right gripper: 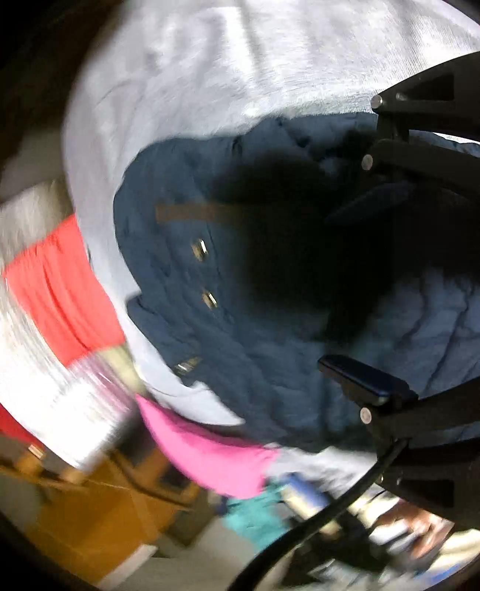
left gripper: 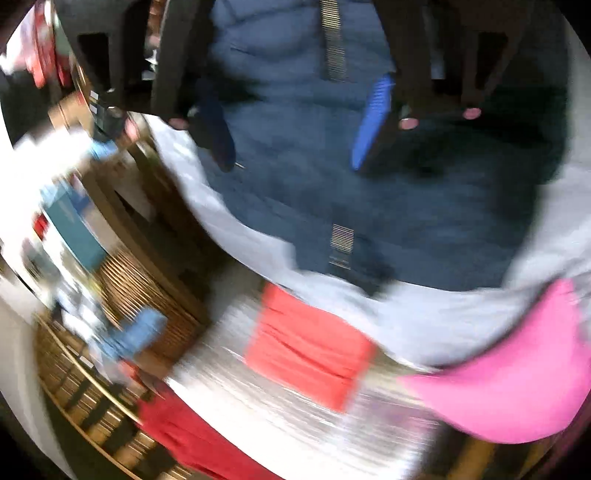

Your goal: Fold large clothes

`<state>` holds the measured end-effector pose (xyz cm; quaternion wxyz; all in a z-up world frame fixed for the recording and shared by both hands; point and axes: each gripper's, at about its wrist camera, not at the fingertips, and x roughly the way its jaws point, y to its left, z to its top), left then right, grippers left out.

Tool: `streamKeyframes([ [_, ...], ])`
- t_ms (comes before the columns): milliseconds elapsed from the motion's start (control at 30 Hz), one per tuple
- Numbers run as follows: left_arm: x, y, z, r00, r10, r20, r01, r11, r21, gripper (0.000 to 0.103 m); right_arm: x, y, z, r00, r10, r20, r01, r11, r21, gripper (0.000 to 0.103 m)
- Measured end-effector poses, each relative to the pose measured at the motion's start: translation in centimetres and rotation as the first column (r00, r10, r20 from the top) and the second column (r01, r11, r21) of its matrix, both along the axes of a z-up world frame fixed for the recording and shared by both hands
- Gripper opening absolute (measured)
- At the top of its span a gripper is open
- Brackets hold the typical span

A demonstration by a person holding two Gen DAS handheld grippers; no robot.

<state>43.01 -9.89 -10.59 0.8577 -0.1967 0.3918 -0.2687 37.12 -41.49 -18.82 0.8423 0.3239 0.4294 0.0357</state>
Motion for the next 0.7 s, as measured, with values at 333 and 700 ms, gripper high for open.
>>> streamKeyframes([
  [333,4.7,10.6,-7.1,0.924,0.326,-0.200,-0.311,0.945,0.105,0.067,0.1,-5.8,-4.2,0.974,-0.226,-0.019,0.212,0.877,0.432,0.064],
  [700,5.1,9.5,-8.1,0.935,0.306,-0.180,-0.272,0.943,0.193,0.049,0.5,-2.5,1.0,0.971,-0.227,0.077,0.224,0.973,0.050,0.019],
])
